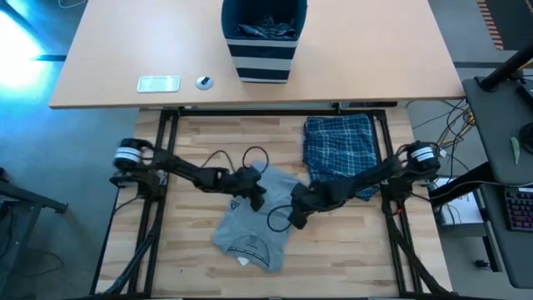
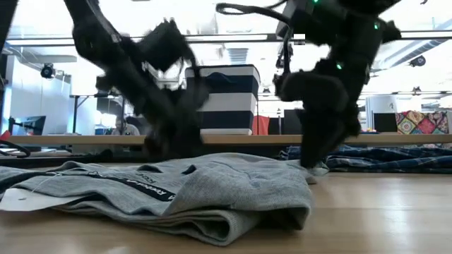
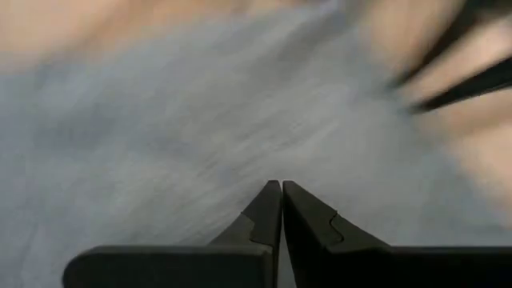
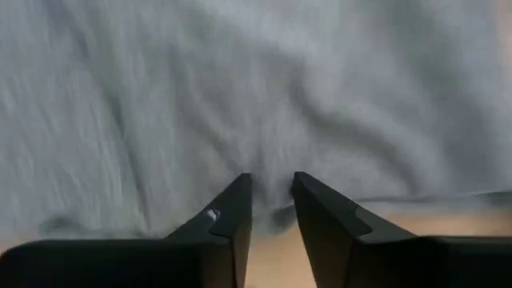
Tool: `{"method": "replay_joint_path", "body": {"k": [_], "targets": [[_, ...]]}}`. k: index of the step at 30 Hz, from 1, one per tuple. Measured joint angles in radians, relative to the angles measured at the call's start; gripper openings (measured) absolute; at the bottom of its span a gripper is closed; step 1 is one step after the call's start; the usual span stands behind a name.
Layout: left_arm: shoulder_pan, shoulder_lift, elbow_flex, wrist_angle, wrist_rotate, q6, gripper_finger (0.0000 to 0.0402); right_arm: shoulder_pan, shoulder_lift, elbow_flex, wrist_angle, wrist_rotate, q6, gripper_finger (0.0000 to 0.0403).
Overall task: Fold Laundry from Bin
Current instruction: Fold the gray shirt
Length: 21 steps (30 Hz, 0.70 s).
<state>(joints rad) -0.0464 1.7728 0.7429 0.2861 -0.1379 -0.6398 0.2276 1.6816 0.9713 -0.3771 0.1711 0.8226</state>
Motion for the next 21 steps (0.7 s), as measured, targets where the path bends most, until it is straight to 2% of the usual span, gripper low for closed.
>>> {"method": "replay_joint_path", "body": {"k": [2, 4, 9, 10, 12, 14, 16, 21], "targets": [[0.000, 0.058, 0.010, 0.011, 0.018, -0.042, 0.0000, -0.005, 0.023, -0.006, -0.038, -0.058, -0.005, 0.0074], [-0.008, 0.087, 0.010, 0.033, 0.049, -0.090, 0.0000, -0.006, 0.027, 0.000, -0.165, -0.086, -0.009, 0.0060], [-0.034, 0.069, -0.013, 0.000, 0.093, -0.123, 0.0000, 0.008, -0.020, 0.039, -0.540, -0.066, -0.034, 0.0034], [-0.034, 0.051, -0.018, -0.006, 0.108, -0.128, 0.0000, 0.012, -0.044, 0.051, -0.555, -0.056, -0.039, 0.0030], [-0.033, 0.013, -0.024, -0.021, 0.126, -0.129, 0.0000, 0.012, -0.100, 0.081, -0.529, -0.047, -0.010, 0.0028], [-0.033, -0.048, -0.036, -0.063, 0.129, -0.129, 0.0000, 0.012, -0.144, 0.074, -0.529, -0.044, 0.086, 0.0030], [-0.034, -0.114, -0.037, -0.049, 0.129, -0.129, 0.0000, 0.007, -0.170, 0.053, -0.429, -0.065, 0.195, 0.0039], [-0.036, -0.272, -0.051, -0.093, 0.078, -0.111, 0.0000, -0.056, -0.219, -0.020, -0.143, -0.076, 0.358, 0.0105]]}}
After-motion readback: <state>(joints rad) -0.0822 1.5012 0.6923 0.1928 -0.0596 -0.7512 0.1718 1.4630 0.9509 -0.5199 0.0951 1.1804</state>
